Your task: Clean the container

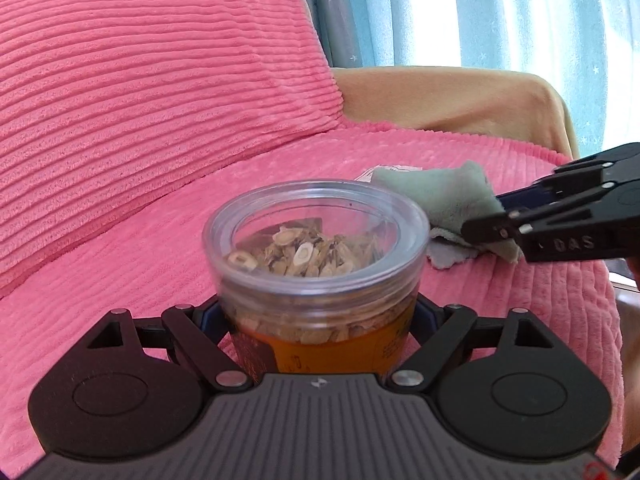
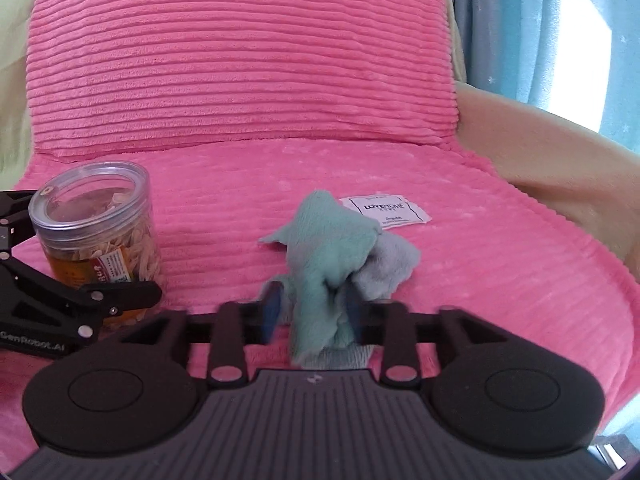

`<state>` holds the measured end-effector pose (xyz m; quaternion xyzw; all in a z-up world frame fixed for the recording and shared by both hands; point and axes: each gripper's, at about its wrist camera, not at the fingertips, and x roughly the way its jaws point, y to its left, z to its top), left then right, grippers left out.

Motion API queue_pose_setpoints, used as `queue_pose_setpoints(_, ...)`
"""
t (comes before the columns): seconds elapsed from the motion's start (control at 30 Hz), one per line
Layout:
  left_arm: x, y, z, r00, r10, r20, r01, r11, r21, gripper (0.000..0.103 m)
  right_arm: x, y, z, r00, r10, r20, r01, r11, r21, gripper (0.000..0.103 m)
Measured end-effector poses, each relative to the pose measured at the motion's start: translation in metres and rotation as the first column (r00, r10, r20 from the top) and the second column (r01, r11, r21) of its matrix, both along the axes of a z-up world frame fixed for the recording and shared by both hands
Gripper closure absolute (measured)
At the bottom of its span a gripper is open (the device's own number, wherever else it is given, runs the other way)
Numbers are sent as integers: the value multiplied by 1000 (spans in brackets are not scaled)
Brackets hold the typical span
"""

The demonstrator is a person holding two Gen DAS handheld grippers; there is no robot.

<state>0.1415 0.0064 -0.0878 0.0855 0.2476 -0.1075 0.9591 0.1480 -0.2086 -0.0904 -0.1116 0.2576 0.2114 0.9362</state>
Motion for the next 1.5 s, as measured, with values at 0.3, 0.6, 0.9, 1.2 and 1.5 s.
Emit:
queue_pose_setpoints(0.3,-16,-7,7,999,25,-23,-25,999,24,6,-18,-18,10,998,-56,-21,56,998,17,38)
queue_pose_setpoints(0.6,-33,-9,24,992,98,-81,-96,995,30,1,-24,-36,16,979,-148,-138,160,984,81,6)
queue_pose_setpoints(0.9,-45,-8,33,979,178,-103,-175,984,39,1,-43,-39,12,954,-219,-206,232,972,39,1)
queue_pose_setpoints(1.2,-43,-7,29,971,188,-145,-186,982,28,1,-36,-27,10,953,-227,-202,234,972,11,1)
queue_pose_setpoints(1.5,-39,0,24,957,217,-193,-225,974,-23,1,-32,-20,5,948,-237,-213,238,971,-20,1)
